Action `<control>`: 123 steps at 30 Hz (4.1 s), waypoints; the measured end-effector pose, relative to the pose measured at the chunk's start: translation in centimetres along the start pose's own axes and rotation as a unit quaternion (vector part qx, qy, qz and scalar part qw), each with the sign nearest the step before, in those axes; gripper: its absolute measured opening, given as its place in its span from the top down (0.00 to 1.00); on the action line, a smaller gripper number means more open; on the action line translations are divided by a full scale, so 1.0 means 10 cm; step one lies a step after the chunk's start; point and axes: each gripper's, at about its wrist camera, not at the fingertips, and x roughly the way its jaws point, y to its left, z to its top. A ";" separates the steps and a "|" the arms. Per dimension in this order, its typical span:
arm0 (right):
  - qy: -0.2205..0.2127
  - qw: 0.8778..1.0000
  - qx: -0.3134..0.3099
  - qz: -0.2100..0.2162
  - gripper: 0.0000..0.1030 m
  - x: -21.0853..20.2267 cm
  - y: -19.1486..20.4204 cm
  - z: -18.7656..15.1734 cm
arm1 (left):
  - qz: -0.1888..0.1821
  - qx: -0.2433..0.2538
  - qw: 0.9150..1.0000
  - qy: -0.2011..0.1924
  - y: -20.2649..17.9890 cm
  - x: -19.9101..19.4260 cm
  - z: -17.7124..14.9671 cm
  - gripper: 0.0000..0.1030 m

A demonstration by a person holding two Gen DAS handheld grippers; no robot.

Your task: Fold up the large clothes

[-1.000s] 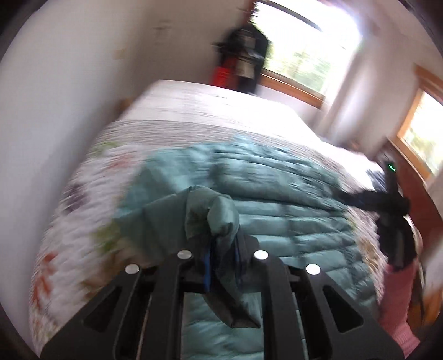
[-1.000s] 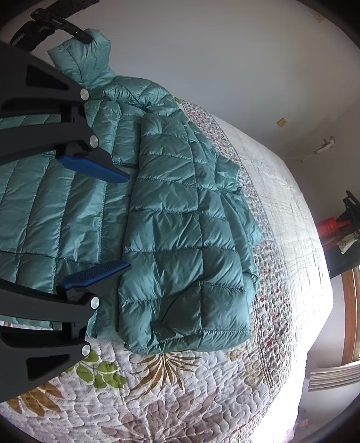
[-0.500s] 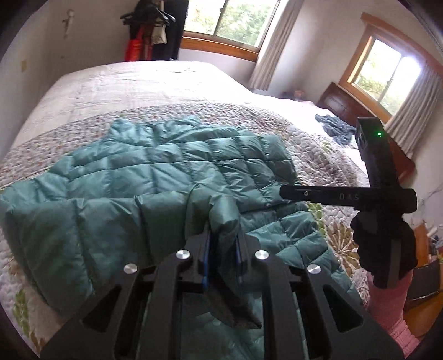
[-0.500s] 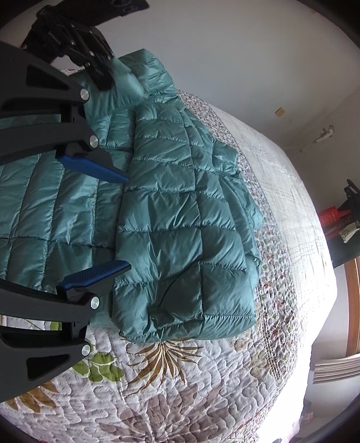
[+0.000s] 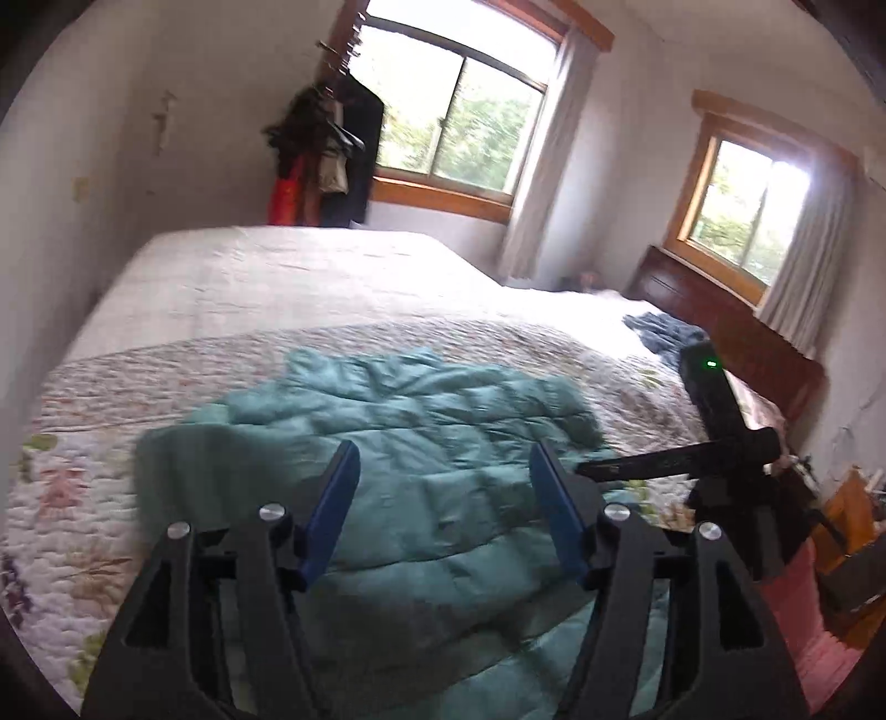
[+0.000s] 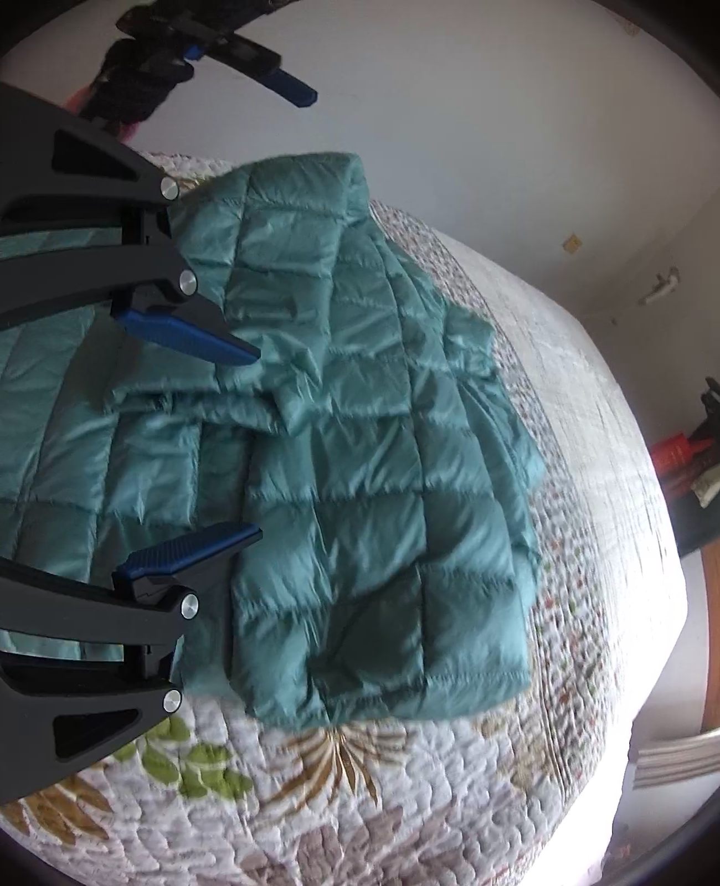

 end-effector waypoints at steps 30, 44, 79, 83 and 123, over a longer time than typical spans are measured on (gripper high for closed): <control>-0.069 0.991 0.048 -0.107 0.89 -0.04 -0.68 0.61 | 0.145 -0.089 0.981 0.091 1.05 0.99 -0.13 0.35; -0.153 0.978 -0.022 -0.142 0.67 -0.59 -0.23 0.41 | 0.163 -0.071 0.984 0.020 0.77 0.51 -0.05 0.30; -0.027 0.993 -0.022 -0.113 0.64 0.21 -0.35 0.35 | 0.174 -0.066 0.976 0.116 0.83 1.06 -0.37 0.26; -0.037 0.994 -0.023 -0.103 0.63 0.07 -0.27 0.30 | 0.184 -0.058 0.975 0.107 0.74 0.89 -0.31 0.26; -0.014 0.998 0.001 -0.065 0.33 -1.25 -0.67 -2.84 | 0.019 -0.175 0.953 0.246 0.44 -1.31 -2.45 0.16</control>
